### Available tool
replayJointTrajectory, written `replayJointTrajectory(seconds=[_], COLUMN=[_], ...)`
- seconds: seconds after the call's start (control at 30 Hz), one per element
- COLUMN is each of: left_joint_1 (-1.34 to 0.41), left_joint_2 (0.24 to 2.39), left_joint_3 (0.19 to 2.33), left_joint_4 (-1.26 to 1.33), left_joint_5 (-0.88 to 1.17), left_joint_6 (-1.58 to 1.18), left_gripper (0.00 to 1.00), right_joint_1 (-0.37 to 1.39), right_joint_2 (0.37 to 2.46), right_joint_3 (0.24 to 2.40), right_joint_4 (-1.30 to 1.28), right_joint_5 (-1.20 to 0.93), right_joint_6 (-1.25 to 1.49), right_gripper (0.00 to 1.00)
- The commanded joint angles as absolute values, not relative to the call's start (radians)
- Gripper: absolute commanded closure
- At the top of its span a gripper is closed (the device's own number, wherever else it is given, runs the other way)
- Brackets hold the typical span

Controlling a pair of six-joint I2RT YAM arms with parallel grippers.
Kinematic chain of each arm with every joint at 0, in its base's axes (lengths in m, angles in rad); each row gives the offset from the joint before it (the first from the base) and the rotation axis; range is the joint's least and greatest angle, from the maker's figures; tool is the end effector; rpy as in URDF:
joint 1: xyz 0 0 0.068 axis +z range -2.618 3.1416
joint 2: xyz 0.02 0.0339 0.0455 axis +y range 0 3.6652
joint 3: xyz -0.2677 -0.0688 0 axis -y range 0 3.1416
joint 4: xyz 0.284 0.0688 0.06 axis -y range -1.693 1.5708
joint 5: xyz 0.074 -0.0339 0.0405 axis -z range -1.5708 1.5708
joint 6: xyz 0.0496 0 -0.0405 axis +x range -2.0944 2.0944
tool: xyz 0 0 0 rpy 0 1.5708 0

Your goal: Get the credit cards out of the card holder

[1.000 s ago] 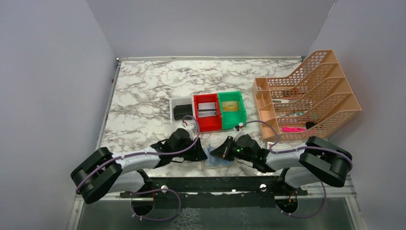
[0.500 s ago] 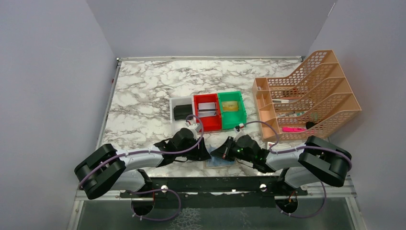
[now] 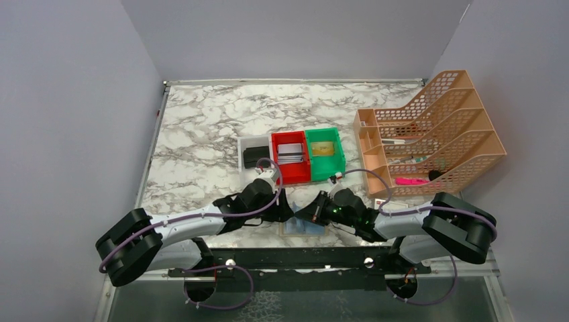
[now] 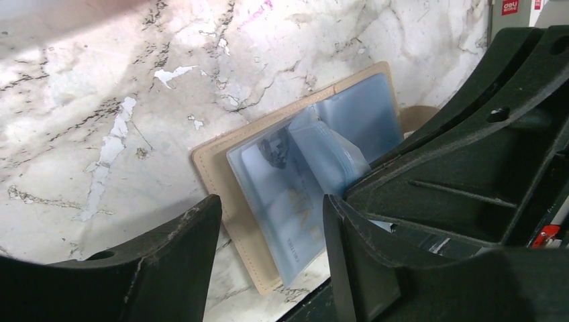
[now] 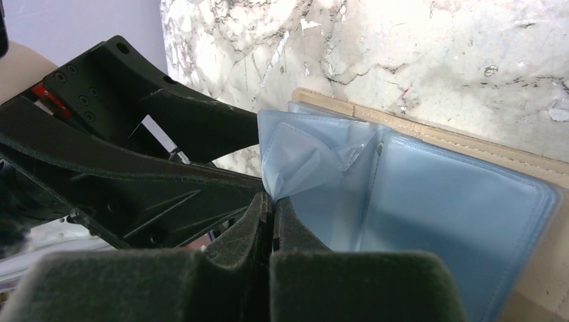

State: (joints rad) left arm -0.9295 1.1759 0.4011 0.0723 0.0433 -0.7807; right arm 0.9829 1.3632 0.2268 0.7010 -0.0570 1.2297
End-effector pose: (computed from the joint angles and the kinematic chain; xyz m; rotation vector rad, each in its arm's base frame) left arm 0.1516 -0.2066 0.1250 0.2071 2.4468 -0.8940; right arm 0.1367 0.2102 0.0910 0.2449 2.3193 1.3593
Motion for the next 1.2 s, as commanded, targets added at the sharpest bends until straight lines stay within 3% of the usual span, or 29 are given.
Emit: replayJointTrajectory(seconds=[0.0, 0.73, 0.8, 0.9, 1.17], left_joint_1=[-0.946, -0.962, -0.962, -0.962, -0.963], left_joint_2=[1.152, 1.241, 1.232, 1.215, 1.241], left_joint_3=[0.425, 0.386, 0.379, 0.372, 0.384], left_joint_4=[0.074, 0.153, 0.151, 0.126, 0.091], left_joint_5=[0.023, 0.091, 0.077, 0.040, 0.026], left_joint_6=[-0.773, -0.811, -0.820, -0.836, -0.833], left_gripper=[0.42, 0.60, 0.60, 0.49, 0.48], right_joint_1=[0.988, 0.989, 0.989, 0.989, 0.989], right_joint_2=[1.357, 1.369, 1.369, 1.366, 1.361], right_joint_3=[0.233, 0.227, 0.227, 0.227, 0.230], right_joint_4=[0.708, 0.746, 0.746, 0.740, 0.732], right_joint_5=[-0.048, -0.064, -0.063, -0.062, -0.058], right_joint_6=[1.219, 1.227, 1.227, 1.226, 1.224], right_gripper=[0.99, 0.99, 0.99, 0.99, 0.99])
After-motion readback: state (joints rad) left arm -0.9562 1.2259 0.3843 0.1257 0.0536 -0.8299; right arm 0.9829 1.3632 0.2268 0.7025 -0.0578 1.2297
